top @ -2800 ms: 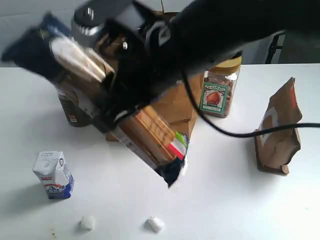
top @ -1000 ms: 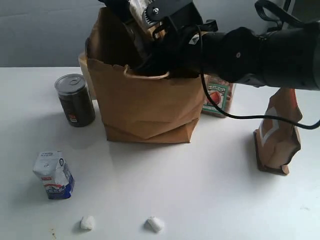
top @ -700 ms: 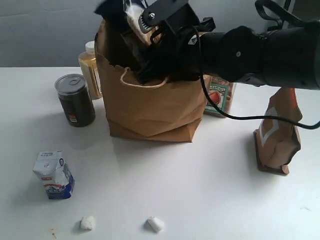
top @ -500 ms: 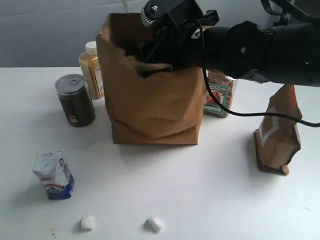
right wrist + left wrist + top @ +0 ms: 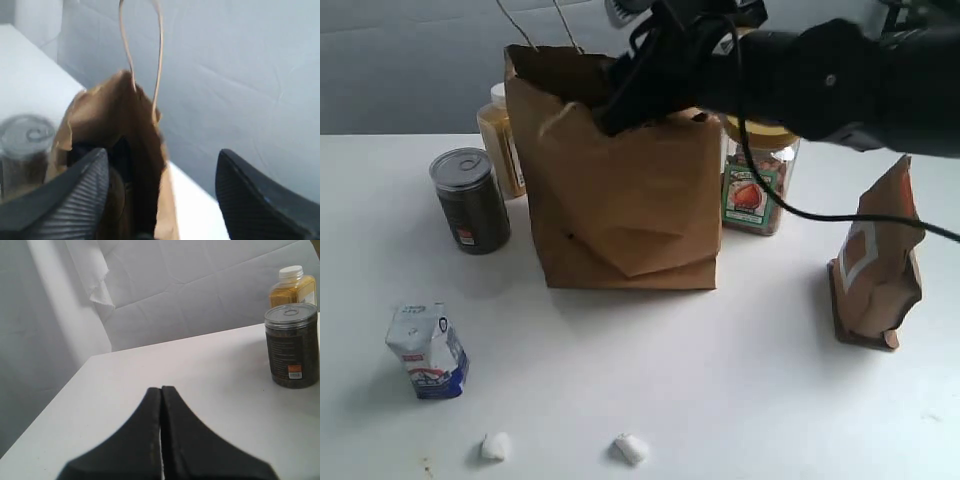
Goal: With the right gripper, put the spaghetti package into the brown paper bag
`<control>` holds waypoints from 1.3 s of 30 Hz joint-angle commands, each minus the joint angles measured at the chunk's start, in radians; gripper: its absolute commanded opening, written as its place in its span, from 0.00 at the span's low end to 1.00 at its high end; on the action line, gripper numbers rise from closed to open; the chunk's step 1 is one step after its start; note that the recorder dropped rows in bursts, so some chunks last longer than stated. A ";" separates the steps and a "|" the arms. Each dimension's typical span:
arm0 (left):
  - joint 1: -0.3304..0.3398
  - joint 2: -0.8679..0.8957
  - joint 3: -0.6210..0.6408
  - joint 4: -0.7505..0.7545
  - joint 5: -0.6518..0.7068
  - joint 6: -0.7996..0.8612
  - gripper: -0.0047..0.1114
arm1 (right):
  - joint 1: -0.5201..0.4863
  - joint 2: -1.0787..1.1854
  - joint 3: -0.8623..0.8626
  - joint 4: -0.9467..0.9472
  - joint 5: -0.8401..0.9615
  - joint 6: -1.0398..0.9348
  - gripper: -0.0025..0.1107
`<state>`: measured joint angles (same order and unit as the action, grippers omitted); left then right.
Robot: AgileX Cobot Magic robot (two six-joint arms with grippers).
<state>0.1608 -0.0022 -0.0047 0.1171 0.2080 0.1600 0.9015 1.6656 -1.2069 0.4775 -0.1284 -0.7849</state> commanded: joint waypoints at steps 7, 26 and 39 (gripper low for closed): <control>-0.002 0.002 0.005 -0.004 -0.010 -0.004 0.04 | 0.018 -0.436 0.001 0.057 0.093 0.003 0.03; -0.002 0.002 0.005 -0.004 -0.010 -0.004 0.04 | 0.016 -1.027 0.695 0.207 -0.019 0.123 0.02; -0.002 0.002 0.005 -0.004 -0.010 -0.004 0.04 | 0.016 -1.066 0.954 0.298 -0.066 0.108 0.02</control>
<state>0.1608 -0.0022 -0.0047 0.1171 0.2080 0.1600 0.9164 0.6075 -0.2890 0.7678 -0.1809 -0.6696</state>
